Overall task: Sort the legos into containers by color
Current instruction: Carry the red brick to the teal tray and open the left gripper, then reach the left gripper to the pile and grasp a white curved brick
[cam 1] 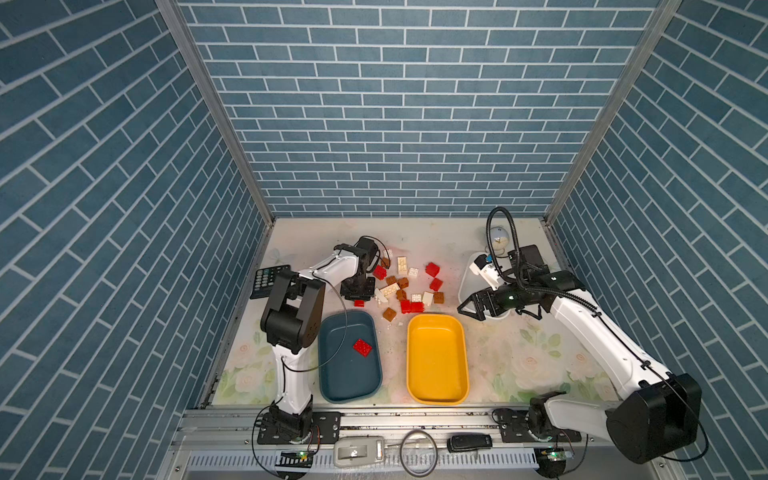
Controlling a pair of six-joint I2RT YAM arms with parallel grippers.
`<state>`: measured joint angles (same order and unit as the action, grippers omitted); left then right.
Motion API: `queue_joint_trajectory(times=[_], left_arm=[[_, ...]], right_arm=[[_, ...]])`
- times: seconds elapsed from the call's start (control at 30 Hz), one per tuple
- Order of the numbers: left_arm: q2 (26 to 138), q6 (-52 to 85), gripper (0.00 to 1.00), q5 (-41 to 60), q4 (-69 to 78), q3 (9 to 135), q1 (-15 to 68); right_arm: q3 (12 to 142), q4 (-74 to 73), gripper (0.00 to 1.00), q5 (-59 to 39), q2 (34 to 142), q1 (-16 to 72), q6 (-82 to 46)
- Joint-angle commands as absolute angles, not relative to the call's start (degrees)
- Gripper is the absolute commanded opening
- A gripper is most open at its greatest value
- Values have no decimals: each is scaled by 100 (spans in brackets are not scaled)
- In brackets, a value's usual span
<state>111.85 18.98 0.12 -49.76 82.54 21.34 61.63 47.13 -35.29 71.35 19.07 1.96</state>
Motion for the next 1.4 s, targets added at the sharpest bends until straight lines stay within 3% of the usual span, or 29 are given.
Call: queue_joint_trajectory(times=[0.0, 0.33, 0.57, 0.77, 0.9, 1.13, 1.37], left_arm=[[10528, 1715, 37, -71, -5699, 8517, 2105], [8559, 1954, 37, -80, -7051, 7545, 2105], [7688, 2525, 37, 197, -6908, 6285, 2103], [7885, 2639, 47, -180, -6470, 5775, 2073], [7949, 2619, 63, -191, -6574, 6011, 2081], [8059, 2965, 69, 288, -6468, 6897, 2289], [8732, 3978, 71, 697, -5173, 7266, 2676]], right_arm=[[6105, 4732, 99, -3725, 7057, 1890, 396], [6198, 4693, 99, -3872, 7145, 1890, 378], [6241, 4693, 99, -3981, 7172, 1890, 367], [6231, 4745, 99, -3972, 7190, 1900, 400], [6232, 4807, 99, -3871, 7122, 1890, 422], [6271, 4765, 99, -3789, 7141, 1890, 422], [6274, 4569, 99, -3783, 7222, 1891, 296]])
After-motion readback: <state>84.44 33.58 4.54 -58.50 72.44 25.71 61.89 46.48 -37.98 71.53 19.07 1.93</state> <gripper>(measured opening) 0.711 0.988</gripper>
